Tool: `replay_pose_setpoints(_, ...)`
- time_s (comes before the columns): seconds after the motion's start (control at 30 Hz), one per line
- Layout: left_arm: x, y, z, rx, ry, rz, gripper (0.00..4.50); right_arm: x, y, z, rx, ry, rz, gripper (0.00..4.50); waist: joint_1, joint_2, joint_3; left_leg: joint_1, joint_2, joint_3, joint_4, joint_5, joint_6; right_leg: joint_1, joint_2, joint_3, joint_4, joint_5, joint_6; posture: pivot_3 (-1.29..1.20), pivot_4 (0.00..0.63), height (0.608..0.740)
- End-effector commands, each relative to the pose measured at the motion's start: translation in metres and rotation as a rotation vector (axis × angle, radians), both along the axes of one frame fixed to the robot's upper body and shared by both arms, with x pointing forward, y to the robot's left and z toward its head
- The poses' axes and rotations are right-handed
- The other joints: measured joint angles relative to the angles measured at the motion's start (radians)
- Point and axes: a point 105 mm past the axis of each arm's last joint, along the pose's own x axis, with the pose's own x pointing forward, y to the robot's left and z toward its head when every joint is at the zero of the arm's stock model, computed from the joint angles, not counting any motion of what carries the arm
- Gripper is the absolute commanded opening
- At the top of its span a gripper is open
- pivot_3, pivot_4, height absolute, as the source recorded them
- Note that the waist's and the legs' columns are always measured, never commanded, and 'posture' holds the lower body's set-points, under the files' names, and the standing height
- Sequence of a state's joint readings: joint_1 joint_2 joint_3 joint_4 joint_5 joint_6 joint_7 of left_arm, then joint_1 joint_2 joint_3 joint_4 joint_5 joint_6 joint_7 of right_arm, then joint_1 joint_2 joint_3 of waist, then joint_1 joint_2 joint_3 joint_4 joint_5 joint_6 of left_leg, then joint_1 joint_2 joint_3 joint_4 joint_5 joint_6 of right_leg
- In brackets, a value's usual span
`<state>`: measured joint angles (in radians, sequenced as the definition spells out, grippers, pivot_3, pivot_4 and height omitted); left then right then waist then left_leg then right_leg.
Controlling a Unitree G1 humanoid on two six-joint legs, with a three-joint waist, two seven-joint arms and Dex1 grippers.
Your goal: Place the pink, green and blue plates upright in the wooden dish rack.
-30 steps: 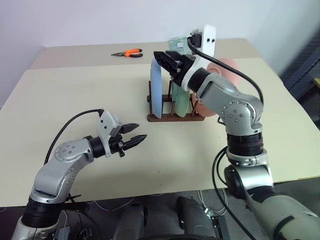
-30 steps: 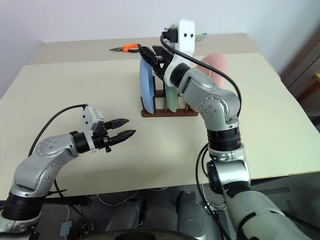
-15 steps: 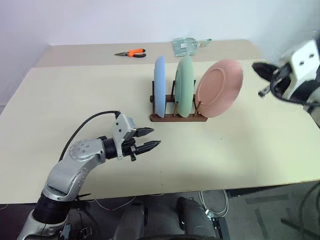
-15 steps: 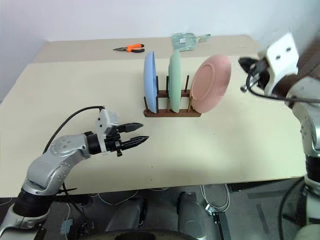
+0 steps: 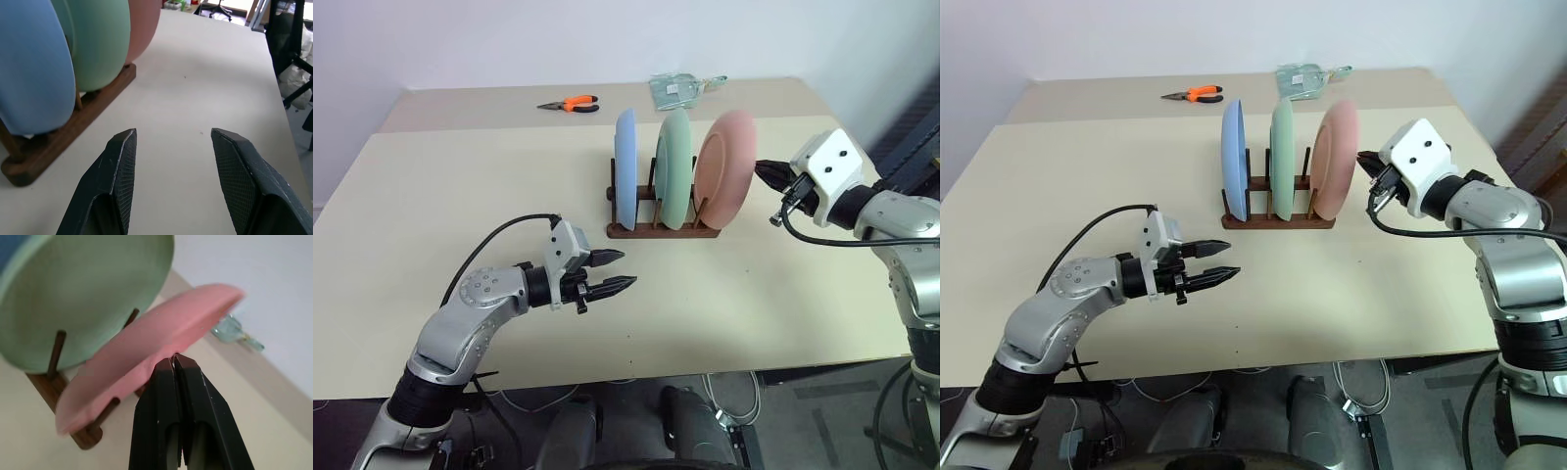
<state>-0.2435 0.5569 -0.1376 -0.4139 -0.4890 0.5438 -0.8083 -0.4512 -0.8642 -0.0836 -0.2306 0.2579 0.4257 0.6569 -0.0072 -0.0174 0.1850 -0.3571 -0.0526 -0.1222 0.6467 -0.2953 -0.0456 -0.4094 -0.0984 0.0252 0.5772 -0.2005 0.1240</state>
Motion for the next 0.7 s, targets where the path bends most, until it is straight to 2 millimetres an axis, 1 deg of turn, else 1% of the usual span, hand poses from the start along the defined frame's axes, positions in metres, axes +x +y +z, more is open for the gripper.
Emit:
replay_pose_setpoints(0.03, -0.004, -0.003, 0.01, -0.012, -0.04, -0.008, 2.47, 0.001, -0.015, 0.007, -0.012, -0.031, -0.057, 0.03, -0.001, 0.0, 0.0, 0.0, 0.0, 0.0, 0.0, 0.0, 0.0, 0.0, 0.0, 0.0, 0.0, 0.0, 0.0, 0.0, 0.15, 0.74)
replay_pose_setpoints(0.1, -0.002, -0.002, 0.009, -0.01, -0.041, 0.008, 2.47, 0.004, -0.032, 0.0, -0.01, -0.014, -0.119, 0.03, -0.001, 0.0, 0.0, 0.0, 0.0, 0.0, 0.0, 0.0, 0.0, 0.0, 0.0, 0.0, 0.0, 0.0, 0.0, 0.0, 0.15, 0.74)
replay_pose_setpoints(0.17, 0.002, 0.005, 0.009, -0.003, -0.046, 0.047, 2.47, 0.005, -0.049, -0.01, 0.006, 0.006, -0.171, 0.03, -0.001, 0.0, 0.0, 0.0, 0.0, 0.0, 0.0, 0.0, 0.0, 0.0, 0.0, 0.0, 0.0, 0.0, 0.0, 0.0, 0.15, 0.74)
replay_pose_setpoints(0.23, 0.01, 0.022, 0.007, 0.012, -0.051, 0.133, 2.47, 0.003, -0.064, -0.022, 0.051, 0.03, -0.194, 0.03, -0.002, 0.0, 0.0, 0.0, 0.0, 0.0, 0.0, 0.0, 0.0, 0.0, 0.0, 0.0, 0.0, 0.001, -0.001, 0.0, 0.15, 0.74)
replay_pose_setpoints(0.3, 0.019, 0.045, 0.003, 0.036, -0.06, 0.241, 2.47, 0.001, -0.071, -0.031, 0.126, 0.051, -0.187, 0.03, -0.006, 0.0, 0.0, 0.001, 0.0, 0.0, 0.0, 0.0, 0.0, 0.0, 0.0, 0.0, 0.0, 0.002, -0.003, 0.0, 0.15, 0.74)
replay_pose_setpoints(0.4, 0.027, 0.075, -0.004, 0.087, -0.072, 0.362, 2.47, -0.003, -0.074, -0.036, 0.2, 0.073, -0.148, 0.03, -0.011, 0.001, 0.0, 0.002, 0.001, 0.001, -0.001, 0.0, 0.0, 0.0, 0.001, 0.0, 0.001, 0.002, -0.003, 0.0, 0.15, 0.74)
replay_pose_setpoints(0.43, 0.028, 0.08, -0.006, 0.098, -0.075, 0.381, 2.47, -0.003, -0.074, -0.037, 0.206, 0.079, -0.138, 0.03, -0.01, 0.001, 0.0, 0.002, 0.001, 0.001, -0.001, 0.0, 0.0, 0.0, 0.001, 0.0, 0.001, 0.002, -0.002, 0.0, 0.15, 0.74)
replay_pose_setpoints(0.57, 0.025, 0.126, -0.014, 0.128, -0.067, 0.52, 2.47, -0.004, -0.07, -0.05, 0.274, 0.139, -0.085, 0.03, -0.008, 0.001, 0.0, 0.002, 0.001, 0.001, -0.001, 0.0, 0.0, 0.0, 0.001, 0.0, 0.001, 0.002, -0.003, 0.0, 0.15, 0.74)
replay_pose_setpoints(0.6, 0.024, 0.132, -0.014, 0.127, -0.066, 0.544, 2.47, -0.004, -0.067, -0.055, 0.273, 0.156, -0.07, 0.03, -0.008, 0.001, 0.0, 0.002, 0.001, 0.001, -0.001, 0.0, 0.0, 0.0, 0.001, 0.0, 0.001, 0.002, -0.003, 0.0, 0.15, 0.74)
replay_pose_setpoints(0.7, 0.021, 0.14, -0.016, 0.133, -0.073, 0.577, 2.47, 0.002, -0.062, -0.063, 0.261, 0.167, -0.06, 0.03, -0.004, 0.001, 0.0, 0.001, 0.001, 0.001, 0.0, 0.0, 0.0, 0.0, 0.001, 0.0, 0.001, 0.002, -0.003, 0.0, 0.15, 0.74)
